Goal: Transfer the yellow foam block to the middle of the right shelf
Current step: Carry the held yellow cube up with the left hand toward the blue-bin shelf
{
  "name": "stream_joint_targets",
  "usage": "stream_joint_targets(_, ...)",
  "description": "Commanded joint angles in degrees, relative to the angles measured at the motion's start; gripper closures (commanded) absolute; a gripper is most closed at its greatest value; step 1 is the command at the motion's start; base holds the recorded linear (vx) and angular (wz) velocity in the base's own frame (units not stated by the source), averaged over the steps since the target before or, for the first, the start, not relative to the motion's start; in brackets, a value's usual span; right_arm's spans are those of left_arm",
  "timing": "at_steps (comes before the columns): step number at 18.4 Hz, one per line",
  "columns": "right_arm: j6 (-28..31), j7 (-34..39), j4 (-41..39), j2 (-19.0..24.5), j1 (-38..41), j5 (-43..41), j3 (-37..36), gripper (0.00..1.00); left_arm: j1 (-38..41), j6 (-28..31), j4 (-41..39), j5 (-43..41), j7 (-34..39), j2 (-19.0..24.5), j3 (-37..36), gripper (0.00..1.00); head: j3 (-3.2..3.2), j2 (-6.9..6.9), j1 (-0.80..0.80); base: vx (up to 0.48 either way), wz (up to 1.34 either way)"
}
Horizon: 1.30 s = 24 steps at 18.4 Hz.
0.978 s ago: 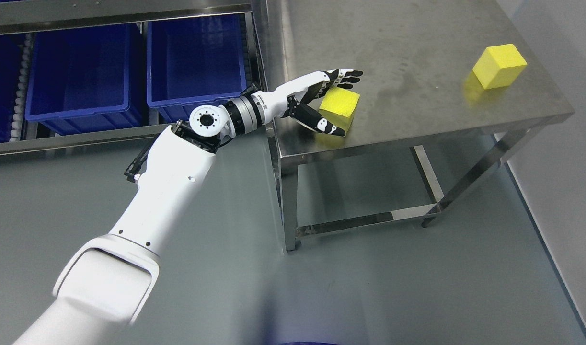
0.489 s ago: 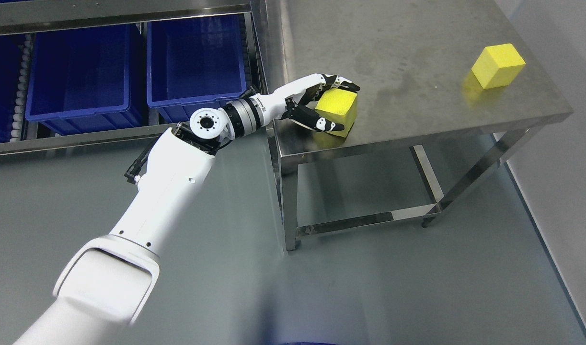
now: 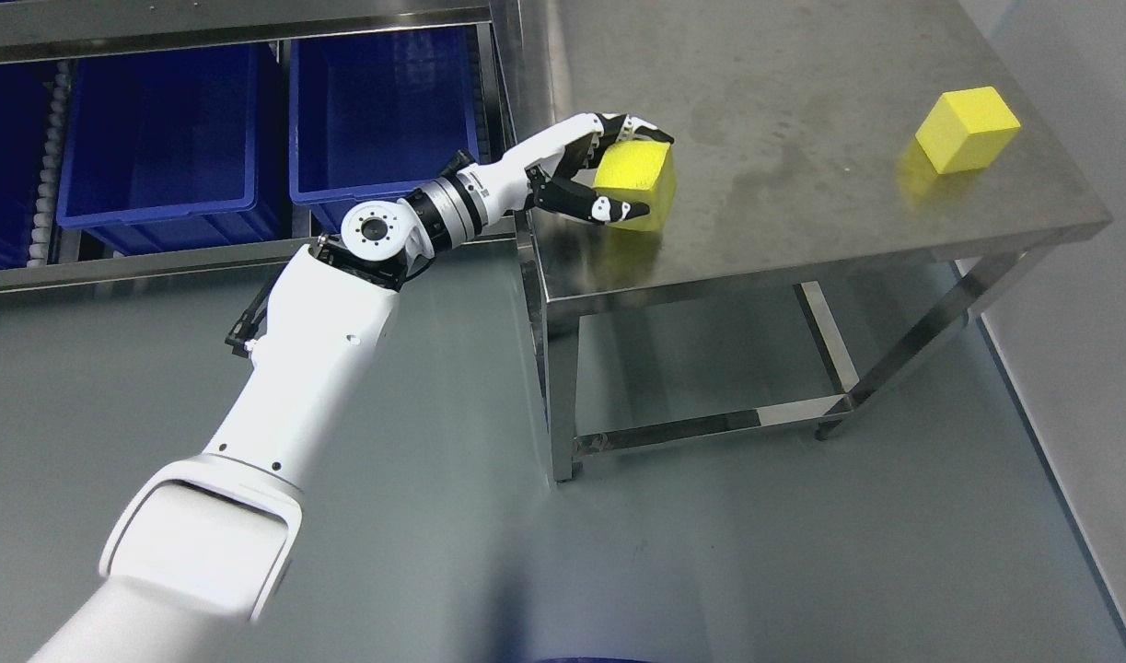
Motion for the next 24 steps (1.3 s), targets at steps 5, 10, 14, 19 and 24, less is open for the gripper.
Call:
stream_joint_targets(5,0.0,0.0,-1.0,-1.0,1.3,0.2,-0.7,0.0,1.8,-5.4,-19.0,13.2,21.1,1.0,21.5,0.6,0.0,0.0,0.0,0.016,0.3)
stream_joint_targets(10,0.0,0.0,-1.0,-1.0,1.4,0.2,-0.7,0.0,15.9,0.7,-38.2,13.2,26.3,1.0,23.3,0.6,0.0,0.0,0.0,0.068,0.82)
stream_joint_targets(14,0.0,0.0,-1.0,-1.0,1.4,0.2,-0.7,0.0,21.2,2.7,-44.8,13.2,26.0,1.0,29.2,0.61,0.0,0.0,0.0,0.098,0.89)
stream_joint_targets(19,0.0,0.0,-1.0,-1.0,1.4,0.2,-0.7,0.0,27.6,2.3,-48.7,13.2,25.6,1.0,32.4,0.61,0.0,0.0,0.0,0.14,0.78)
stream_joint_targets(24,0.0,0.0,-1.0,-1.0,1.4,0.2,-0.7,0.0,32.0,0.6,-49.5,13.2,25.6,1.0,32.9,0.61,0.0,0.0,0.0,0.166,0.53)
